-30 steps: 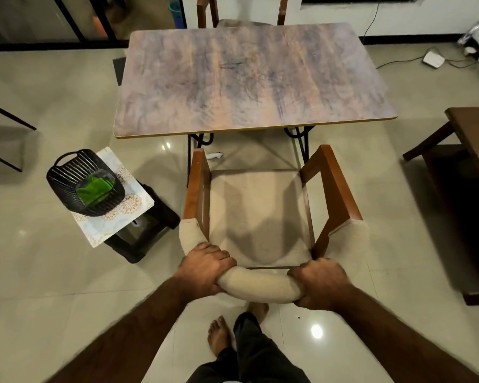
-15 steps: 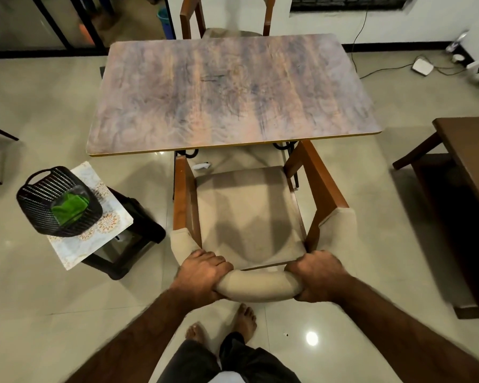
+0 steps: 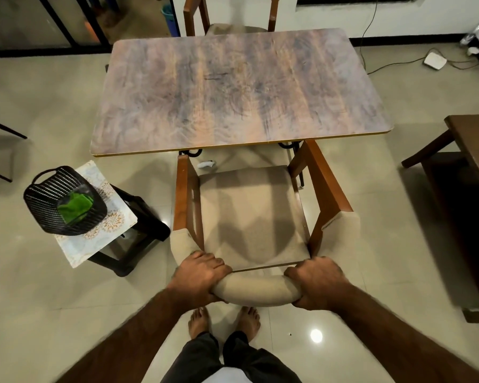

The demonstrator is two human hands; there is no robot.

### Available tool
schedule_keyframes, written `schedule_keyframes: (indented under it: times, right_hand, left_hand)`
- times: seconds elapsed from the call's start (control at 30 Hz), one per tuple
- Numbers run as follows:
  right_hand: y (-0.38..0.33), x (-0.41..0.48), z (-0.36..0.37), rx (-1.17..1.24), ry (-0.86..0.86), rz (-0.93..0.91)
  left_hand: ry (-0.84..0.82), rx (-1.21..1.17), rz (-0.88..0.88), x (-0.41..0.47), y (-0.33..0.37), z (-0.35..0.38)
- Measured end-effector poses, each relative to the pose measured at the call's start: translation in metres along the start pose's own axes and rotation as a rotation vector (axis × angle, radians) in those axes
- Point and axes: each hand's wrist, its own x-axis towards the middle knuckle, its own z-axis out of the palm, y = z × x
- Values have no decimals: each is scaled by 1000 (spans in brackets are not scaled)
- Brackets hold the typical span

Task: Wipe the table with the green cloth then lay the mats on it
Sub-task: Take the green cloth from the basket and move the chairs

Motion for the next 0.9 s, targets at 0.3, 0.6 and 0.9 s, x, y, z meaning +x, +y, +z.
schedule_keyframes:
  times: [0.3,0.6,0.9]
  right_hand:
    - [-32,8,-12,50,-124,-34]
    - [-33,0,-8,34,-24,2]
    - [-39,-5,-4,73,77,9]
  left_hand:
    - [-12,-23,-12,-16,-23,-3]
    - [21,-93,-22,-18,-23,0]
    - [-2,-37,-52,-15,-20,6]
